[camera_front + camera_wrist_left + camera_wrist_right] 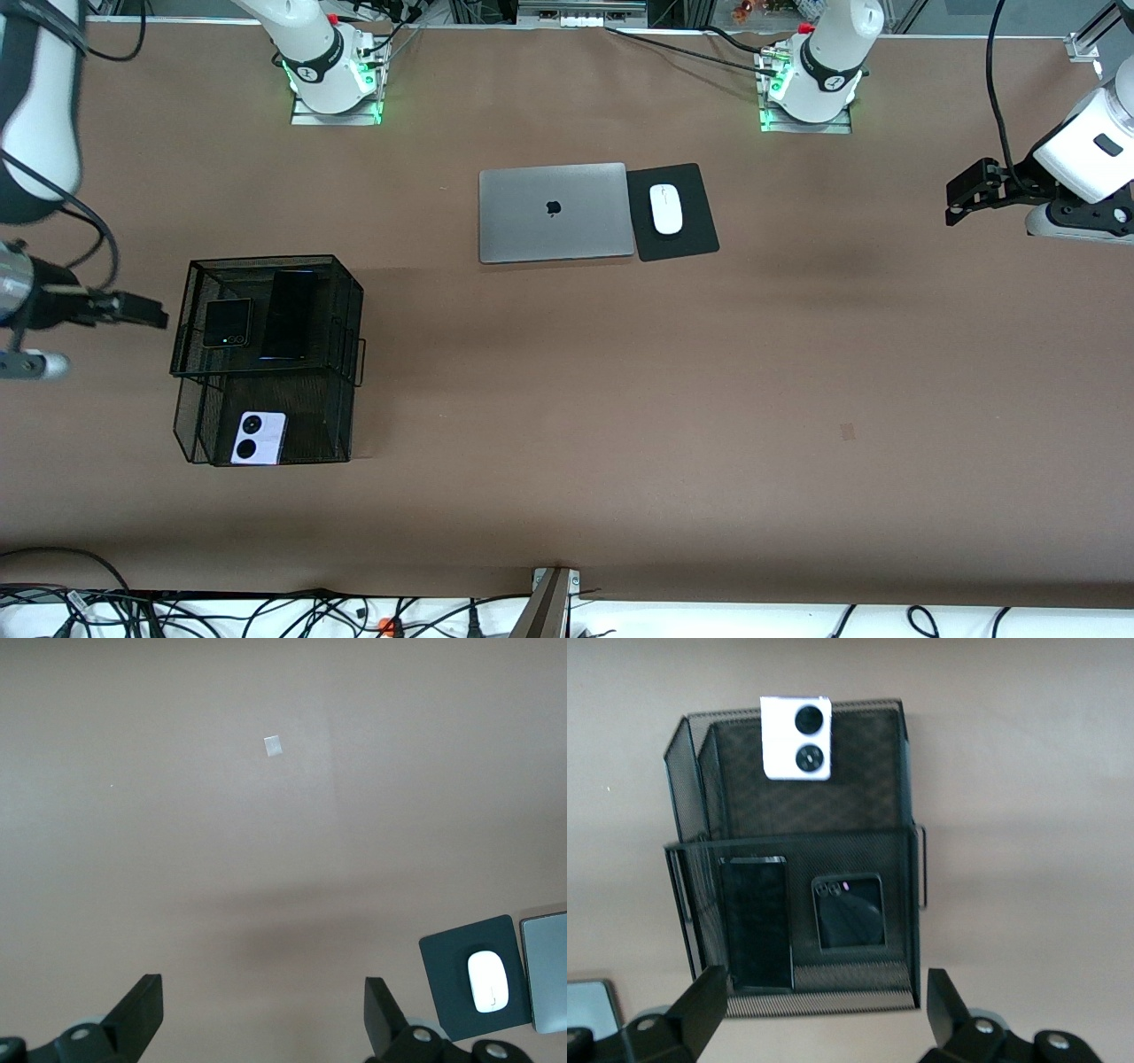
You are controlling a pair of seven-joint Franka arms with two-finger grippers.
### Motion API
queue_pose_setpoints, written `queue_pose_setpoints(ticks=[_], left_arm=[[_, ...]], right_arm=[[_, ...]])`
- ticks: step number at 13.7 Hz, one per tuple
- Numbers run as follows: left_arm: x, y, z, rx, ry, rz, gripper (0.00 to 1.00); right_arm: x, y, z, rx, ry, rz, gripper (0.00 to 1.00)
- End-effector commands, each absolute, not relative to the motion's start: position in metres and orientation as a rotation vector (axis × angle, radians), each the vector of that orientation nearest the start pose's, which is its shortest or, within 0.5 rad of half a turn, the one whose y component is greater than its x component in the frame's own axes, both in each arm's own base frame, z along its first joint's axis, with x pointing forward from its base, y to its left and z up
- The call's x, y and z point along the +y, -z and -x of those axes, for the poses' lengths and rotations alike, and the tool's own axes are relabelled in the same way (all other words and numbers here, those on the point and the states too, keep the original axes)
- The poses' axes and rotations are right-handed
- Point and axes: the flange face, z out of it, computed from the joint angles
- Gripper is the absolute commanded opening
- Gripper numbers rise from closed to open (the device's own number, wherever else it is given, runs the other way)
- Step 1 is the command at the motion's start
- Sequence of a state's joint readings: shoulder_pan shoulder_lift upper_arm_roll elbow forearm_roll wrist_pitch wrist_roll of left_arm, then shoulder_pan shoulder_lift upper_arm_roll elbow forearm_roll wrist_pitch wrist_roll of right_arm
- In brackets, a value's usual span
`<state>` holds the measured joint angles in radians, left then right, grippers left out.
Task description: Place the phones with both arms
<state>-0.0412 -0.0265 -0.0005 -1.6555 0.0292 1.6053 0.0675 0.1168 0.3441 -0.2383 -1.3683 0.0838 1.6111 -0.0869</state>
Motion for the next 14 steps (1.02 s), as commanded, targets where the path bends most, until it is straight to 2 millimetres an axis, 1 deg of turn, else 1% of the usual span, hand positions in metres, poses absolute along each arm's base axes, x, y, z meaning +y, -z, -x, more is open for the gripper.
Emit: queue_pose_setpoints(ticks=[1, 2, 6, 8, 14], left_arm=[[-0.019, -0.608, -0.546, 0.197, -0.044, 3.111, 1.0], [-0.018, -0.608, -0.546, 0.197, -0.044, 3.111, 1.0], [-0.018, -0.608, -0.546, 0.195, -0.042, 3.111, 1.0], [-0.02, -0.608, -0.546, 0.195, -0.041, 3.111, 1.0], [-0.02, -0.608, -0.546, 0.195, -0.041, 3.111, 1.0]], right_arm=[[-0.061, -0.527, -0.606, 0.06, -0.128, 3.12, 1.0], [-0.062, -0.531, -0.598, 0.056, -0.116, 3.126, 1.0], [-0.042, -0.559, -0.569, 0.067, -0.082, 3.164, 1.0], [-0.039, -0.565, -0.555, 0.07, -0.067, 3.164, 1.0], [-0.036, -0.585, -0.557, 0.068, -0.064, 3.158, 1.0]])
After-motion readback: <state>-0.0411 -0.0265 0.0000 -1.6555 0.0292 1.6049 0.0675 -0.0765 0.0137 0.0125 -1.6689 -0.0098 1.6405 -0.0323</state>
